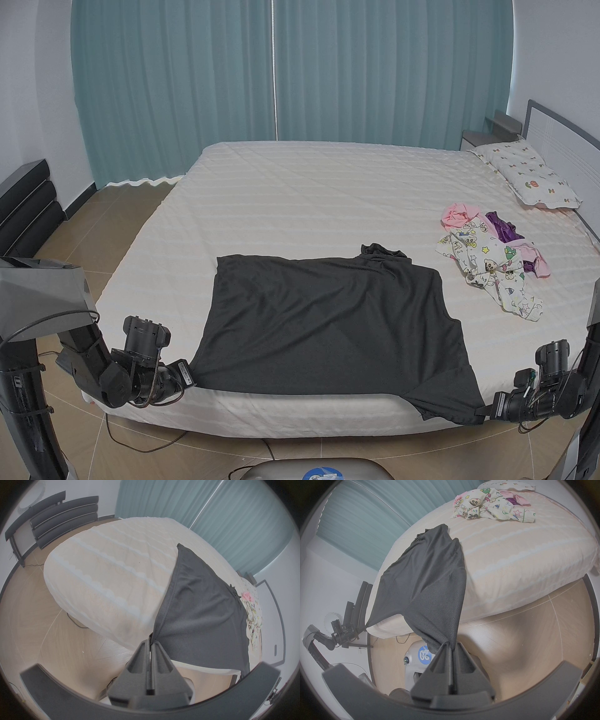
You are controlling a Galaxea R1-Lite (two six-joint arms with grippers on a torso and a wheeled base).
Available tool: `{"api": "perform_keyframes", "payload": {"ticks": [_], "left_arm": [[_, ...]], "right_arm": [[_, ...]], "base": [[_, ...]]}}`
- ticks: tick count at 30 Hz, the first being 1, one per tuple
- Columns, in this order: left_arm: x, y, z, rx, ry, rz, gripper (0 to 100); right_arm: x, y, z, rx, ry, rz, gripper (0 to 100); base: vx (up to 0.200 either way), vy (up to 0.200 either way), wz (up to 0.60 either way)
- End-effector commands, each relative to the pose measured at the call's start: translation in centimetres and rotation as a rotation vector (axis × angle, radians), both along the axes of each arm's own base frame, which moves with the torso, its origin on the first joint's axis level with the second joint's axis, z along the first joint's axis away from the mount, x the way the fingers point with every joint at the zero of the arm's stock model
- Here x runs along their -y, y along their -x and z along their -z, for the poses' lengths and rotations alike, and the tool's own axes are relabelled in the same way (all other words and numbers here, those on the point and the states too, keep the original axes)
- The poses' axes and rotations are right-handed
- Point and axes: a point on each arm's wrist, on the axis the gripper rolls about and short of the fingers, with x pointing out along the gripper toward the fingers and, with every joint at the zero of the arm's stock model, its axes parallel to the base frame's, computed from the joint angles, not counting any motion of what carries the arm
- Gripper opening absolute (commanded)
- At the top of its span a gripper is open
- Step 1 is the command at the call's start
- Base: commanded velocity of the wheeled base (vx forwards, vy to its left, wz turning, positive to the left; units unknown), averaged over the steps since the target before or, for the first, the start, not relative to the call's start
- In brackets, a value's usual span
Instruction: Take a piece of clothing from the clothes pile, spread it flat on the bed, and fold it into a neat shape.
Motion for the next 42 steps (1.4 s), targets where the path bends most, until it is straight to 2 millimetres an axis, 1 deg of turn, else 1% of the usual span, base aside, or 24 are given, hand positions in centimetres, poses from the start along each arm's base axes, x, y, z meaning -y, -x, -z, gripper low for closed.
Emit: {"api": "perform_keyframes", "payload": {"ticks": [1, 6, 9, 13, 17, 20, 24, 28, 30, 33, 34, 36, 37, 38, 39, 42], "left_arm": [[0.3, 1.0, 0.4, -0.029, -0.026, 0.042, 0], [0.9, 2.0, 0.8, -0.059, -0.052, 0.096, 0], [0.8, 2.3, 0.9, -0.076, -0.06, 0.102, 0], [0.6, 3.1, 1.2, -0.124, -0.108, 0.16, 0], [0.6, 3.3, 1.2, -0.134, -0.112, 0.165, 0], [0.7, 3.8, 1.3, -0.155, -0.12, 0.179, 0], [1.1, 4.7, 0.8, -0.225, -0.143, 0.218, 0], [1.2, 4.6, 0.4, -0.228, -0.143, 0.218, 0], [1.2, 4.4, 0.3, -0.22, -0.137, 0.213, 0], [1.1, 3.9, -0.8, -0.169, -0.119, 0.194, 0], [1.0, 3.7, -1.4, -0.147, -0.104, 0.189, 0], [1.0, 3.7, -1.6, -0.138, -0.1, 0.187, 0], [1.1, 3.3, -2.4, -0.104, -0.078, 0.169, 0], [1.2, 3.3, -2.4, -0.1, -0.075, 0.165, 0], [1.3, 2.8, -2.8, -0.08, -0.058, 0.146, 0], [1.5, 2.0, -3.2, -0.053, -0.035, 0.122, 0]], "right_arm": [[0.0, 0.6, -0.3, -0.005, 0.001, 0.006, 0], [0.5, 0.8, -0.4, -0.013, 0.023, 0.021, 0], [0.6, 1.2, -0.3, -0.044, 0.037, 0.007, 0], [1.0, 1.8, -0.2, -0.073, 0.061, -0.011, 0], [1.0, 2.0, -0.3, -0.089, 0.071, -0.014, 0], [1.0, 2.1, -0.2, -0.096, 0.082, -0.014, 0], [1.0, 2.2, -0.4, -0.098, 0.104, -0.009, 0], [1.1, 2.2, -0.5, -0.087, 0.105, -0.005, 0], [1.0, 2.1, -0.9, -0.058, 0.098, -0.004, 0], [1.2, 2.0, -1.9, 0.005, 0.09, -0.001, 0], [1.2, 1.6, -2.3, 0.041, 0.085, -0.002, 0], [1.3, 1.4, -2.6, 0.063, 0.084, -0.003, 0], [1.4, 0.8, -3.3, 0.113, 0.071, 0.014, 0], [1.4, 0.7, -3.4, 0.119, 0.07, 0.016, 0], [1.3, 0.1, -3.9, 0.148, 0.06, 0.029, 0], [1.4, -0.9, -4.6, 0.19, 0.05, 0.046, 0]], "base": [[0.0, 0.0, 0.0], [0.0, 0.0, 0.0], [0.0, 0.0, 0.0], [0.0, 0.0, 0.0], [0.0, 0.0, 0.0], [0.0, 0.0, 0.0], [0.0, 0.0, 0.0], [0.0, 0.0, 0.0], [0.0, 0.0, 0.0], [0.0, 0.0, 0.0], [0.0, 0.0, 0.0], [0.0, 0.0, 0.0], [0.0, 0.0, 0.0], [0.0, 0.0, 0.0], [0.0, 0.0, 0.0], [0.0, 0.0, 0.0]]}}
